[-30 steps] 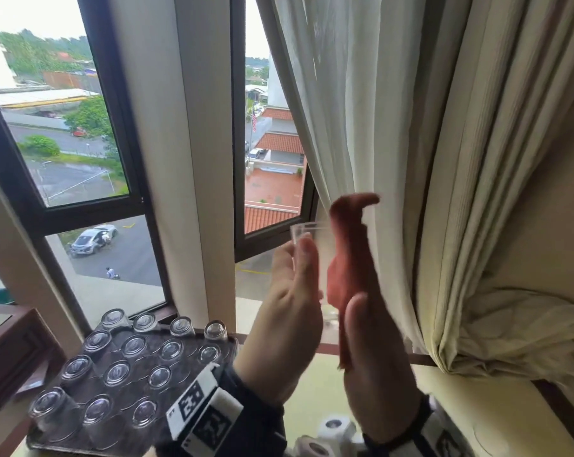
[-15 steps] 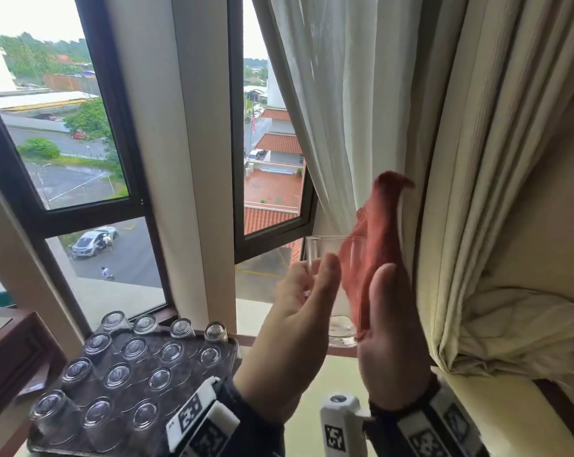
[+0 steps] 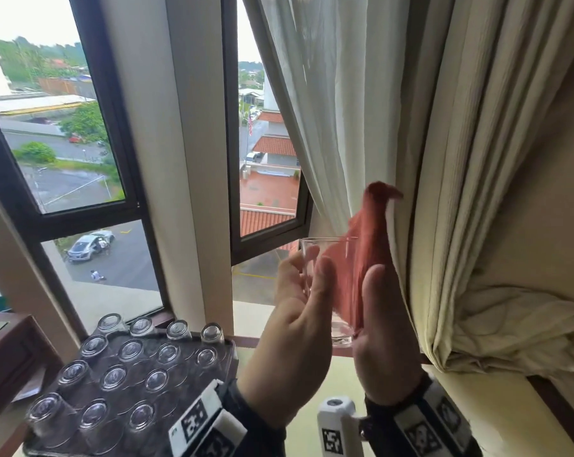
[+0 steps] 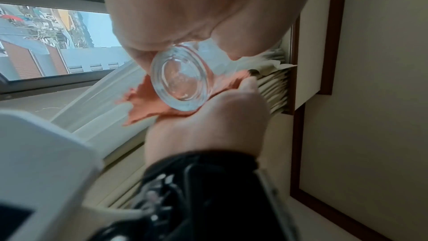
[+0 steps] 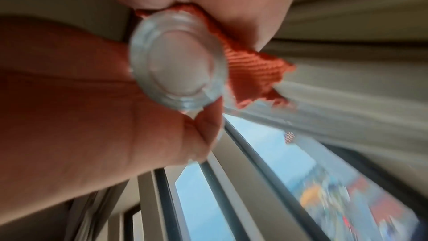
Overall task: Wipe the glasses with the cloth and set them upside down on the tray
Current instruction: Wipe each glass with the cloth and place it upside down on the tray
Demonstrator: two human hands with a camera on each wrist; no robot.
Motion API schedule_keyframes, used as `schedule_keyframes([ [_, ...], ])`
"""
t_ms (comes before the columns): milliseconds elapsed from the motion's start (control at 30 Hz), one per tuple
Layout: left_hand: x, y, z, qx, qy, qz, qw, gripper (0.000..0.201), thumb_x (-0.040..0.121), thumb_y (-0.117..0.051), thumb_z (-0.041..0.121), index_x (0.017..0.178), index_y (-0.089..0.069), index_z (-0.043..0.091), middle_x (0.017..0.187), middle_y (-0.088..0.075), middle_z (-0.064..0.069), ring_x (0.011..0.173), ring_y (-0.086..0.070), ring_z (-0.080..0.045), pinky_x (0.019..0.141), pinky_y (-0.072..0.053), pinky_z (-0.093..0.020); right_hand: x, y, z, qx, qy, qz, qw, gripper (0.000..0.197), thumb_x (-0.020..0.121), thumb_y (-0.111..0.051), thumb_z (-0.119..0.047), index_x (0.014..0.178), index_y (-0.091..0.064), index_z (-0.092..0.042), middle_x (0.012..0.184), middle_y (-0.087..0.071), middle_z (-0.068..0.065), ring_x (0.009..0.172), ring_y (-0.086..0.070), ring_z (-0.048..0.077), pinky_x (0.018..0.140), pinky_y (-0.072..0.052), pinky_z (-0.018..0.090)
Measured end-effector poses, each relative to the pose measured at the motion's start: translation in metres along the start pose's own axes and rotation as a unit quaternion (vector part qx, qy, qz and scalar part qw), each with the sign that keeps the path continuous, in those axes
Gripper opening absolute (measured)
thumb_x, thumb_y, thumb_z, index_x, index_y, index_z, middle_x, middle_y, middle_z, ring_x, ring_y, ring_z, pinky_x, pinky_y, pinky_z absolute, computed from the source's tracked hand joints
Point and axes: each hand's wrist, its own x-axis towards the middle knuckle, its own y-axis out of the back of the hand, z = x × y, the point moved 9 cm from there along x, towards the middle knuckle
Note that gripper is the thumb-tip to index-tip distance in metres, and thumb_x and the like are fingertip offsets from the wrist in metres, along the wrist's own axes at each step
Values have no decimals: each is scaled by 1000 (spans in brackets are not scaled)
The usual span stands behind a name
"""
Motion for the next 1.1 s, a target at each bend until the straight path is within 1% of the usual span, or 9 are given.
schedule_keyframes([
  [167, 16, 16, 9, -28, -10, 48, 998, 45, 114, -38, 51, 142, -56, 20, 131, -67, -6, 126, -67, -21, 108, -55, -41, -25, -32, -33, -217, 250, -39, 943, 69, 107, -19, -51, 156, -31, -4, 166, -25, 6, 155, -17, 27, 127, -10, 47],
  [233, 21, 19, 12, -55, -3, 34, 998, 43, 113, -36, 45, 143, -53, 18, 129, -71, -8, 119, -71, -20, 94, -61, -31, -39, -26, -10, -208, 219, -41, 952, 73, 105, -24, -60, 147, -48, -6, 157, -41, 13, 144, -42, 18, 121, -28, 31],
  [367, 6, 5, 19, -21, -8, -21, 1000, 45, 107, -25, 50, 132, -50, 22, 82, -76, 18, 72, -74, 0, 59, -57, -16, -35, 11, 28, -55, -22, 49, 997, 101, 55, -47, -102, 80, -72, -8, 73, -71, 11, 70, -67, 11, 64, -51, 10],
  [467, -5, -5, 9, -16, -16, -9, 1000, 51, 106, -32, 63, 133, -55, 26, 90, -75, 11, 89, -75, -10, 84, -60, -32, -14, 16, -2, -46, 45, 44, 997, 101, 78, -39, -91, 137, -57, -11, 126, -71, 4, 118, -66, 21, 97, -55, 31],
  [633, -6, -12, 9, -1, -15, 3, 1000, 52, 93, -35, 76, 122, -63, 42, 92, -70, 6, 90, -68, -16, 98, -54, -47, -17, 9, -49, -70, 185, 36, 980, 85, 92, -37, -76, 149, -43, -14, 144, -58, -7, 130, -58, 13, 109, -46, 31],
  [733, 5, 0, 17, -32, 1, 23, 999, 64, 100, -34, 72, 138, -60, 27, 117, -74, -9, 110, -72, -27, 102, -55, -56, -44, -14, -52, -204, 310, 14, 929, 56, 108, -23, -49, 155, -38, -22, 155, -43, -19, 144, -42, 10, 120, -31, 30],
  [833, 16, 10, 20, -52, 32, 27, 998, 93, 86, -49, 88, 146, -55, 18, 134, -71, -4, 120, -71, -15, 100, -54, -45, -53, -3, -9, -206, 154, 7, 966, 36, 95, -35, -75, 116, -61, -63, 105, -65, -40, 97, -63, -16, 87, -46, 2],
  [933, 11, 5, 18, -53, 51, 23, 997, 96, 69, -86, 71, 137, -44, 19, 118, -75, -15, 93, -79, -16, 77, -63, -32, -54, 10, 24, -92, -3, 17, 996, 66, 59, -42, -104, 67, -71, -45, 58, -65, -14, 52, -60, -1, 54, -45, 6],
  [1100, -18, -14, 6, -28, 47, 20, 998, 72, 73, -83, 63, 123, -54, 20, 112, -74, -16, 96, -78, -20, 83, -64, -35, -25, 27, -31, -161, 98, 89, 978, 105, 75, -52, -86, 132, -60, 2, 110, -68, 30, 103, -66, 33, 100, -54, 38],
])
